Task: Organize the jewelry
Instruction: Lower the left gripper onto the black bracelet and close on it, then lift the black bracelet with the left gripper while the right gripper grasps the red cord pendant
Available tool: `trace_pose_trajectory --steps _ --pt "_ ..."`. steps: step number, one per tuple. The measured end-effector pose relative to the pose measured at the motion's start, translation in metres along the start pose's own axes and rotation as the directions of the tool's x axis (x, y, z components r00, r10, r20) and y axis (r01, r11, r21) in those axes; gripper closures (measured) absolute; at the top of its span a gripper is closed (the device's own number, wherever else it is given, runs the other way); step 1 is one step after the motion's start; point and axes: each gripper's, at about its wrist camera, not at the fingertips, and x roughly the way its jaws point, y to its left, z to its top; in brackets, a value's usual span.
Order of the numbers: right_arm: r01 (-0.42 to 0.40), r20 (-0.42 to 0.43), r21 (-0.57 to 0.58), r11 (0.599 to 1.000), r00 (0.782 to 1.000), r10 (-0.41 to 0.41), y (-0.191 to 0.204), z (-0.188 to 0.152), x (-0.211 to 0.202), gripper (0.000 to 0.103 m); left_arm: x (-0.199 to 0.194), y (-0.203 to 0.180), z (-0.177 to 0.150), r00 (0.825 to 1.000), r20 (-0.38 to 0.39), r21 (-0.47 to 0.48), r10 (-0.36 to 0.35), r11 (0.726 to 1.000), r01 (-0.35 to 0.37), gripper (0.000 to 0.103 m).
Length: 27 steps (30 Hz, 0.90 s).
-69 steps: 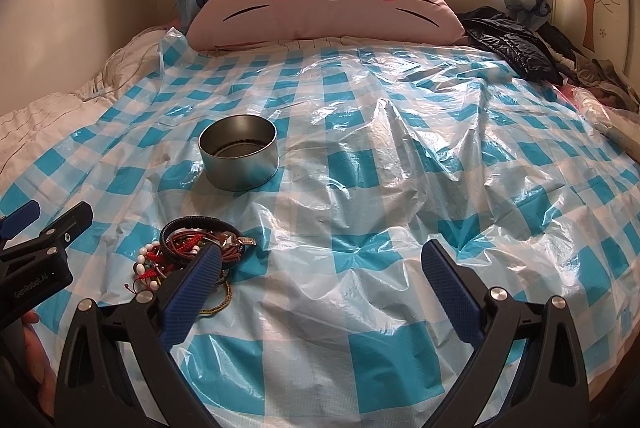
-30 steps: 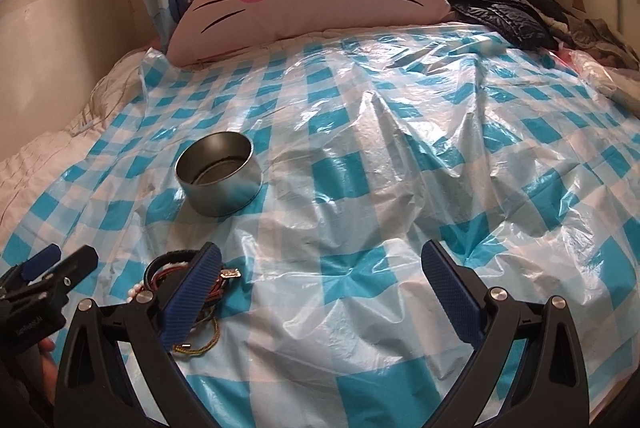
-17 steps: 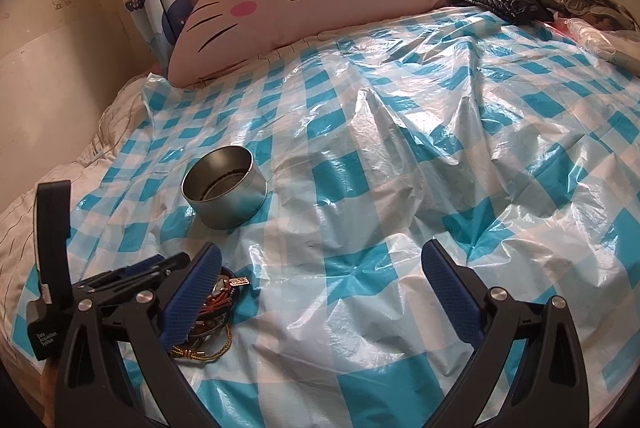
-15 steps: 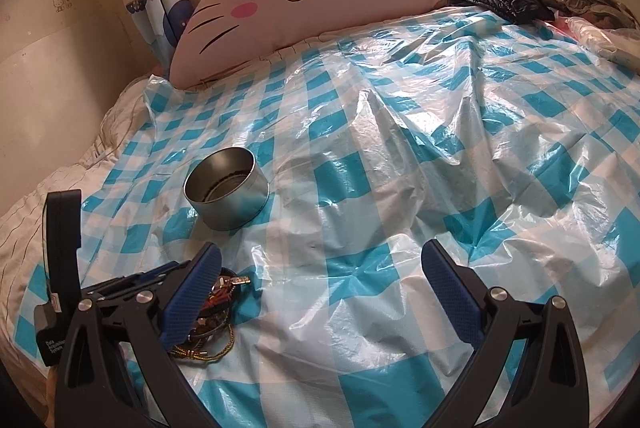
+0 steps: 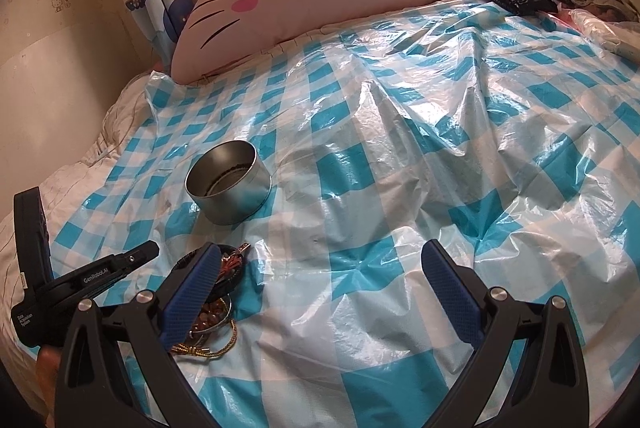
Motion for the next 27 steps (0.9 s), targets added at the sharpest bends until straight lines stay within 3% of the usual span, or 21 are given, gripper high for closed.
trace_pose_trajectory --steps 4,5,6,8,10,11,12,15,18,21,27 --pt "-0.002 -0.001 -0.001 1.0 1.0 0.002 0.0 0.0 0.001 0.007 0.007 -0.015 -0.003 1.0 -0.016 0.067 0.007 0.998 -0.006 0.096" --pt "-0.004 -0.002 -0.003 1.0 1.0 0.004 0.0 0.0 0.001 0.007 0.009 -0.018 -0.003 1.0 -0.024 0.077 0.013 0.997 -0.011 0.086" --pt "-0.006 -0.003 -0.005 1.0 1.0 0.006 0.001 0.0 0.001 0.007 0.012 -0.021 -0.003 0.999 -0.028 0.088 0.021 0.996 -0.018 0.07" --pt "-0.009 -0.005 -0.01 1.0 1.0 0.009 0.003 0.0 0.002 0.007 0.015 -0.026 -0.004 0.999 -0.028 0.113 0.035 0.993 -0.032 0.059" --pt "-0.012 -0.007 -0.013 1.0 1.0 0.012 0.004 -0.001 0.003 0.007 0.024 -0.028 -0.007 0.997 -0.068 0.127 0.038 0.991 -0.029 0.061" --pt "-0.012 -0.011 -0.014 1.0 1.0 0.012 0.005 -0.001 0.003 0.007 0.03 -0.029 -0.009 0.995 -0.093 0.142 0.046 0.989 -0.033 0.088" --pt "-0.012 -0.015 -0.014 1.0 1.0 0.012 0.005 -0.001 0.004 0.007 0.032 -0.032 -0.01 0.993 -0.102 0.16 0.055 0.986 -0.038 0.09" --pt "-0.011 -0.024 -0.014 1.0 1.0 0.011 0.005 -0.001 0.006 0.007 0.025 -0.035 -0.012 0.997 -0.078 0.161 0.022 0.987 -0.009 0.092" --pt "-0.01 -0.035 -0.015 1.0 0.999 0.009 0.005 -0.002 0.008 0.007 0.009 -0.017 -0.004 0.995 -0.023 0.039 -0.096 0.995 0.097 0.093" --pt "-0.013 -0.058 -0.032 0.999 0.998 0.011 0.008 -0.002 0.012 0.007 -0.005 0.004 0.002 0.983 0.05 -0.074 -0.174 0.981 0.177 0.093" --pt "-0.084 -0.145 -0.158 0.984 0.988 0.061 0.038 -0.004 0.038 0.007 -0.015 0.03 0.005 0.983 0.118 -0.189 -0.137 0.969 0.158 0.093"
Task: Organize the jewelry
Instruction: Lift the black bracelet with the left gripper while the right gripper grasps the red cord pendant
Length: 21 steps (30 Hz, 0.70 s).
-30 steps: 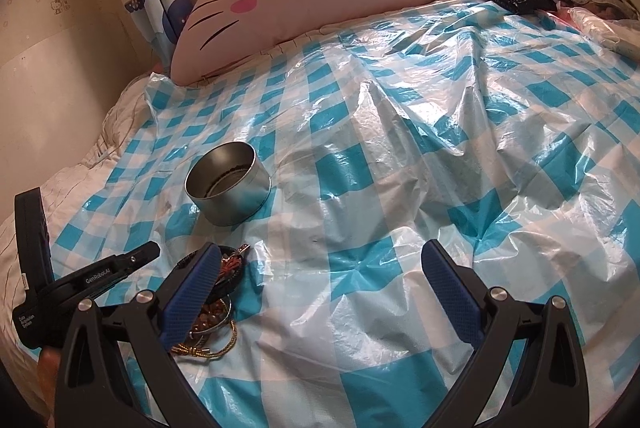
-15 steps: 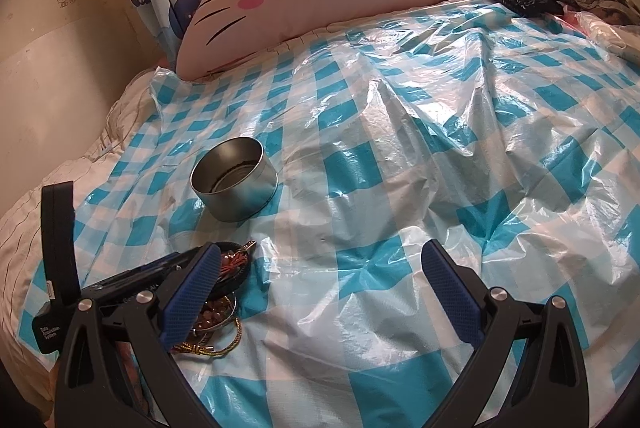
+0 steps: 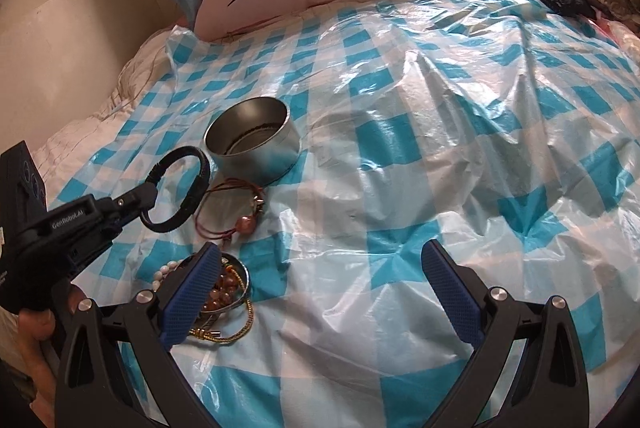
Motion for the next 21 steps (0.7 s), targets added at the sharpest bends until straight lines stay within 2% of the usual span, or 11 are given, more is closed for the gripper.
trace_pose_trajectory --steps 3,9,14,15,16,18,20,21 --pt "-0.009 -0.026 -0.102 0.995 1.0 0.007 0.022 0.006 0.02 0.007 -0.002 0.009 0.004 0.999 0.017 -0.032 0.031 0.999 -0.03 0.093" --pt "-0.051 -0.112 -0.227 0.972 0.993 0.026 0.056 0.024 0.069 0.007 -0.013 0.023 0.01 0.991 0.085 -0.076 0.105 0.992 -0.098 0.093" --pt "-0.071 -0.232 -0.265 0.962 0.973 0.007 0.065 0.027 0.115 0.007 -0.018 0.028 0.014 0.984 0.113 -0.081 0.139 0.988 -0.13 0.093" --pt "-0.092 -0.232 -0.258 0.962 0.972 0.03 0.064 0.027 0.117 0.012 -0.019 0.028 0.013 0.984 0.11 -0.076 0.141 0.988 -0.133 0.093" --pt "-0.113 -0.222 -0.247 0.962 0.973 0.057 0.061 0.027 0.113 0.023 -0.018 0.027 0.013 0.984 0.107 -0.068 0.143 0.988 -0.137 0.092" --pt "-0.11 -0.209 -0.225 0.968 0.976 0.063 0.054 0.028 0.108 0.075 -0.016 0.023 0.011 0.984 0.102 -0.046 0.146 0.989 -0.142 0.092" --pt "-0.155 -0.207 -0.158 0.975 0.971 0.12 0.043 0.027 0.102 0.085 -0.013 0.019 0.009 0.984 0.09 -0.026 0.152 0.988 -0.15 0.092" --pt "-0.15 -0.198 -0.147 0.978 0.973 0.12 0.039 0.026 0.098 0.087 -0.012 0.018 0.009 0.985 0.086 -0.018 0.153 0.988 -0.152 0.092"
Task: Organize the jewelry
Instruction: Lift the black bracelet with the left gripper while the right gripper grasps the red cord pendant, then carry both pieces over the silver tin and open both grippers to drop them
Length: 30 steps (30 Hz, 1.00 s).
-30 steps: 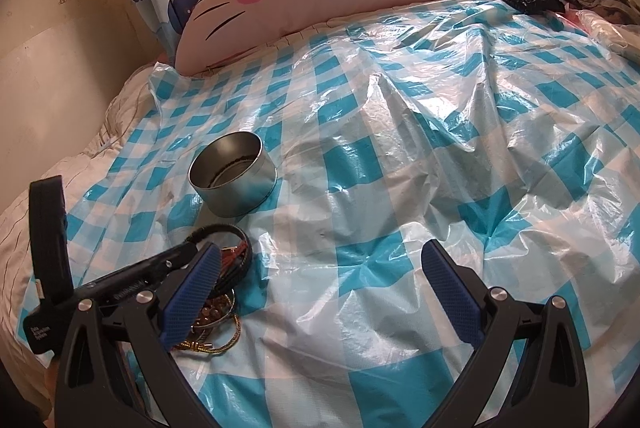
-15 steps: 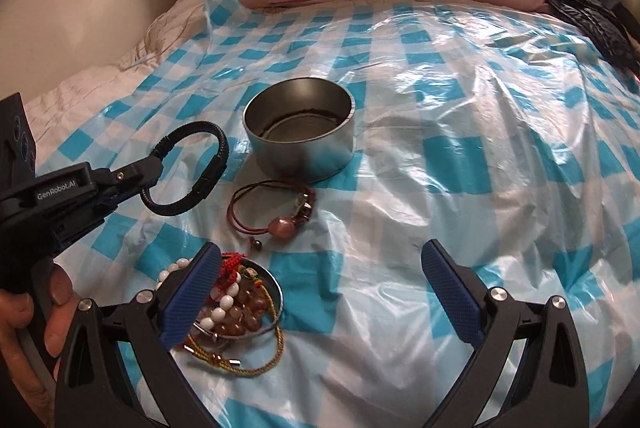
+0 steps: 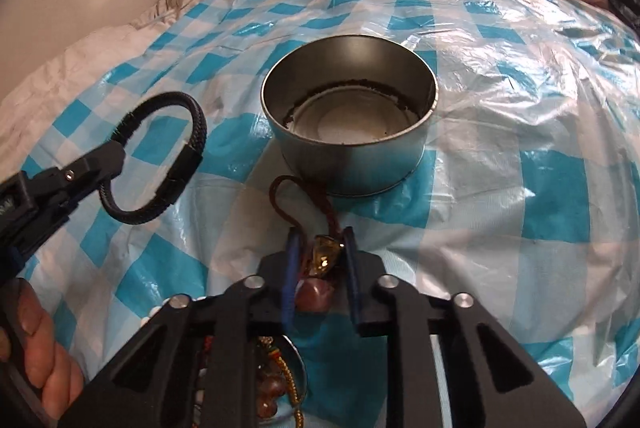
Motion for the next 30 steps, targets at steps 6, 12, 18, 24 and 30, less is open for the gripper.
trace_pose_trajectory --steps 6,12,18,24,30 --pt "-0.012 0.092 0.053 0.999 0.996 0.007 -0.004 -0.007 -0.031 0.087 0.003 -0.006 -0.003 1.0 -0.013 0.036 0.008 0.999 -0.008 0.093" --pt "-0.012 0.166 0.062 0.998 0.986 0.002 -0.001 -0.017 -0.055 0.087 0.002 -0.017 -0.006 1.0 -0.008 0.081 0.003 0.997 -0.003 0.092" --pt "-0.006 0.276 0.082 0.997 0.961 -0.017 -0.007 -0.012 -0.075 0.087 0.005 -0.032 -0.006 1.0 -0.01 0.125 -0.023 0.992 0.024 0.093" --pt "-0.012 0.34 0.095 0.995 0.94 -0.021 -0.015 0.004 -0.085 0.087 0.017 -0.057 0.005 0.999 -0.008 0.152 -0.051 0.987 0.052 0.092" --pt "0.0 0.336 0.074 0.997 0.941 -0.024 -0.018 0.029 -0.072 0.087 0.046 -0.084 0.02 0.997 -0.017 0.165 -0.071 0.984 0.072 0.092"
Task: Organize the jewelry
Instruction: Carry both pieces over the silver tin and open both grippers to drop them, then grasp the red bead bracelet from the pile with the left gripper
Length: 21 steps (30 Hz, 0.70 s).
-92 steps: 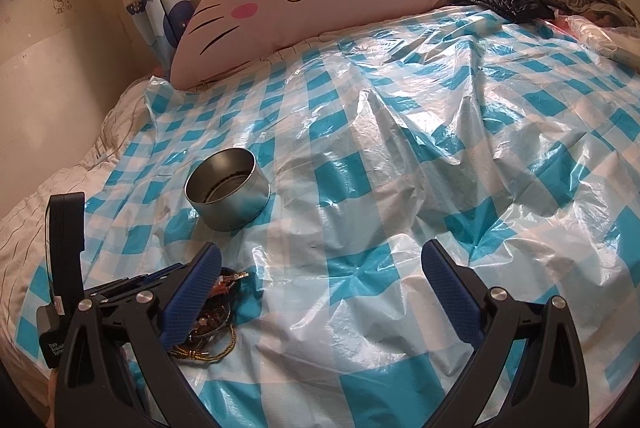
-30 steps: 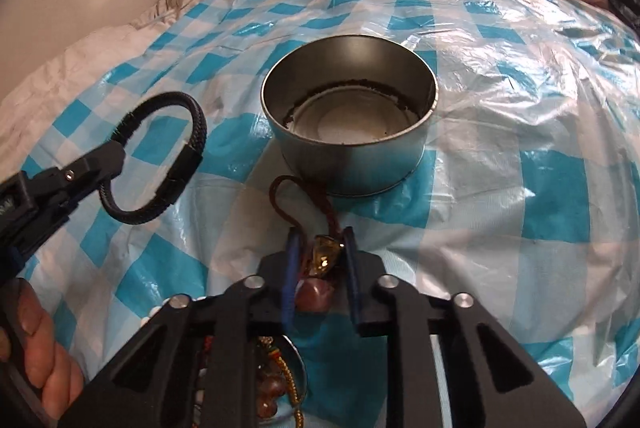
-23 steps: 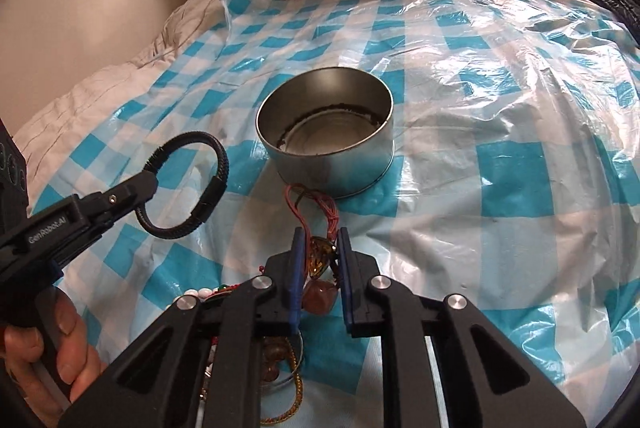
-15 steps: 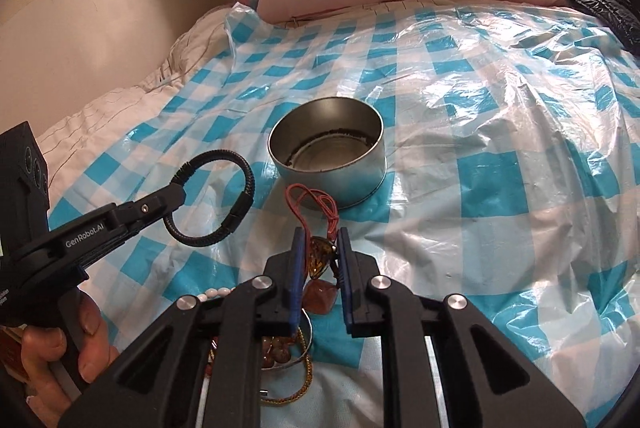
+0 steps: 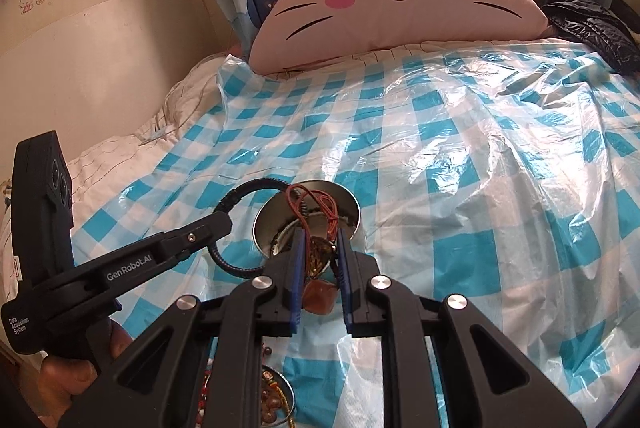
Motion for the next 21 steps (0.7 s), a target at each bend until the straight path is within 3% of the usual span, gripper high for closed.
trace_pose_trajectory --steps 6,10,11,12,13,18,21 --pt "0.002 -0.019 -0.037 0.999 1.0 -0.003 0.008 0.015 0.037 0.087 0.032 0.002 0.009 0.998 -0.06 0.0 0.016 1.0 -0.016 0.089" --pt "-0.008 -0.071 -0.045 0.999 0.997 0.005 0.014 0.014 0.066 0.086 0.018 0.019 0.006 0.997 -0.033 -0.027 0.064 0.998 -0.065 0.08" --pt "0.005 -0.095 -0.057 0.998 0.995 -0.01 0.017 0.012 0.073 0.077 0.012 0.024 0.005 0.997 -0.024 -0.036 0.079 0.996 -0.08 0.077" --pt "0.024 -0.093 -0.068 0.997 0.995 -0.03 0.019 0.009 0.074 0.053 0.006 0.027 0.005 0.995 -0.015 -0.046 0.094 0.994 -0.094 0.072" --pt "0.04 -0.077 -0.074 0.996 0.996 -0.046 0.02 0.006 0.071 0.048 0.0 0.03 0.004 0.994 -0.009 -0.053 0.108 0.993 -0.108 0.07" --pt "0.055 -0.045 -0.052 0.997 0.997 -0.058 0.018 -0.005 0.03 0.047 -0.03 0.037 -0.013 0.981 0.004 -0.021 0.196 0.98 -0.196 0.051" --pt "0.065 -0.039 -0.033 0.997 0.997 -0.066 0.015 -0.025 -0.002 0.044 -0.042 0.042 -0.028 0.976 -0.02 -0.009 0.217 0.976 -0.217 0.045"
